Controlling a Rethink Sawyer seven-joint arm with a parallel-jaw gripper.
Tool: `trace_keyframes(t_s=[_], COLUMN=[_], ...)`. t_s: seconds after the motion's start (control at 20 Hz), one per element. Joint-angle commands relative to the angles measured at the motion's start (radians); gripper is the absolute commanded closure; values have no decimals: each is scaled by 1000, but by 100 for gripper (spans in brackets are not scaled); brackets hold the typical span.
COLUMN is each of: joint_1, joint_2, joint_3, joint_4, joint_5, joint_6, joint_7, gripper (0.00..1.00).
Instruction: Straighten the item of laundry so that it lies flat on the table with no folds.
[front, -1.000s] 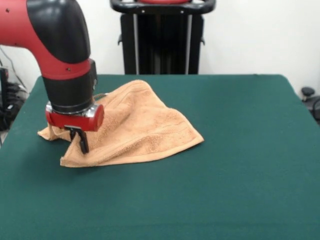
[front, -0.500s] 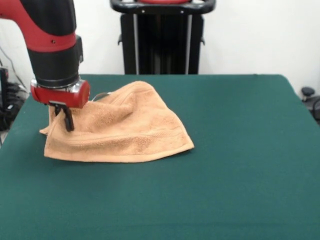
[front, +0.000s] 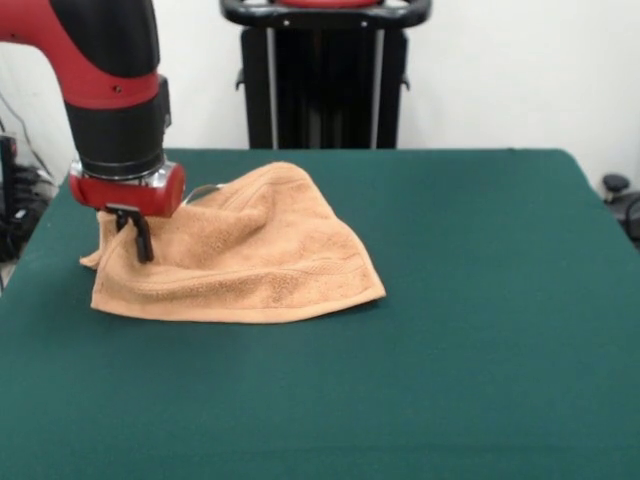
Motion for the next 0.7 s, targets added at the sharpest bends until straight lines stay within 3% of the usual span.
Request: trace_keyframes(t_s=[0.05,0.35,0.7], joint_1=[48,89,105], joint_2=[119,140,195], joint_3=[74,29,0], joint_4=[39,69,36], joint_5=[-50,-35,-51], joint_6=[-49,-72,-114], joint_7=[-4,73,67], gripper=[100,100,100])
